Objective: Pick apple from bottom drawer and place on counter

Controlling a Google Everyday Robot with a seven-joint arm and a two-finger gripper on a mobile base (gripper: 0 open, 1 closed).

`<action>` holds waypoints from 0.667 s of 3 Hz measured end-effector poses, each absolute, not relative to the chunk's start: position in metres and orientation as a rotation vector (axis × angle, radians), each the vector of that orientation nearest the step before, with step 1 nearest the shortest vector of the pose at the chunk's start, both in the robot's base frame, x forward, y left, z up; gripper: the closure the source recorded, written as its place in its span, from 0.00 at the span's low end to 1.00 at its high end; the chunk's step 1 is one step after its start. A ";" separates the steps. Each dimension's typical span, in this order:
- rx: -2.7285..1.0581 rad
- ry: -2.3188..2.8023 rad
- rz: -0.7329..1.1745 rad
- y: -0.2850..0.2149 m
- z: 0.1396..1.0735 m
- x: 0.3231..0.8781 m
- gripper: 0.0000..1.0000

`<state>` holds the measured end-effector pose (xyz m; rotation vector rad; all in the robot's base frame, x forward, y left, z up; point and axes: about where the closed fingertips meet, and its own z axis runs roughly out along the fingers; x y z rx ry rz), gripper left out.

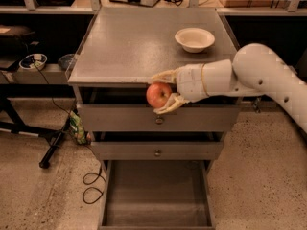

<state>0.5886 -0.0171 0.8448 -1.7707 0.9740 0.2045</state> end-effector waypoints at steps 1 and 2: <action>-1.773 0.931 0.160 -0.014 0.870 0.603 1.00; -1.776 0.910 0.128 -0.012 0.888 0.616 1.00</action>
Offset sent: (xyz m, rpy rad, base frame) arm 0.0451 0.0019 0.0663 -0.0164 -0.1271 -0.0048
